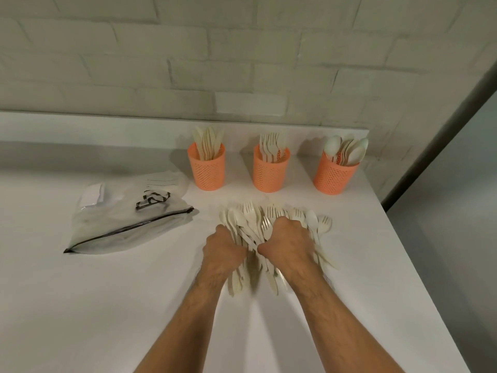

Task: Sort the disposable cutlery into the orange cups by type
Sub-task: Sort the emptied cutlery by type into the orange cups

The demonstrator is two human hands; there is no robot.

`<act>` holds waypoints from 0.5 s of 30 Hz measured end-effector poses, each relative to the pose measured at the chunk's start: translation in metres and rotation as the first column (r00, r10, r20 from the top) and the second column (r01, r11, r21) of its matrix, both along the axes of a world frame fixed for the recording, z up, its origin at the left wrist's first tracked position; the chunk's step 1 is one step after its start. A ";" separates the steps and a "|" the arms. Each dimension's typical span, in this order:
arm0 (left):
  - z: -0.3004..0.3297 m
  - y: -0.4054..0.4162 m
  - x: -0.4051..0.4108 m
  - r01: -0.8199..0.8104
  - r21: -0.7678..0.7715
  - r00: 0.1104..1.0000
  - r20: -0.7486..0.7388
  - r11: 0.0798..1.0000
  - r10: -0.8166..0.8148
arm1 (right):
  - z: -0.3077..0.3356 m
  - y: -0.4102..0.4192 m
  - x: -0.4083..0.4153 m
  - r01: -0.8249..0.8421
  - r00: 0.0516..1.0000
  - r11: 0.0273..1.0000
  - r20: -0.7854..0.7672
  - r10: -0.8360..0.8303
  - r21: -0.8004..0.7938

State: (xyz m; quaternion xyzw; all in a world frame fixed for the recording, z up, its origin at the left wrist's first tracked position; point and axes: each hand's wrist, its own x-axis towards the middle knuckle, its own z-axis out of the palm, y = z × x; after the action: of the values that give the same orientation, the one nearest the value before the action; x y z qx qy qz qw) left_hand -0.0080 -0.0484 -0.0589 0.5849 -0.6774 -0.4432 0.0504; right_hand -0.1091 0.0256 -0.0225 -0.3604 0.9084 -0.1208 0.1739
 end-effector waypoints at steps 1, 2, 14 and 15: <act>0.000 0.000 0.001 -0.013 0.018 1.000 -0.016 1.000 0.013 | 0.000 0.000 -0.001 0.002 1.000 1.000 0.012 -0.002 -0.001; -0.001 -0.001 0.002 -0.027 0.039 0.999 -0.026 0.999 0.028 | 0.000 0.000 -0.001 -0.001 1.000 1.000 0.024 0.001 -0.001; -0.004 -0.008 0.017 -0.159 0.271 0.949 -0.224 0.949 0.223 | -0.003 0.000 0.007 -0.046 0.997 0.996 0.054 0.050 -0.076; -0.003 -0.007 0.018 -0.156 0.278 0.947 -0.230 0.948 0.223 | -0.002 0.000 0.009 -0.050 0.997 0.996 0.047 0.054 -0.076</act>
State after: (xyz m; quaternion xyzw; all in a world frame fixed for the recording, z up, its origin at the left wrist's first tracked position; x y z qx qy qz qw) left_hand 0.0098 -0.0555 -0.0621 0.5865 -0.5421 -0.5925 0.1049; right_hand -0.1000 0.0260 -0.0249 -0.3871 0.8891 -0.1591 0.1853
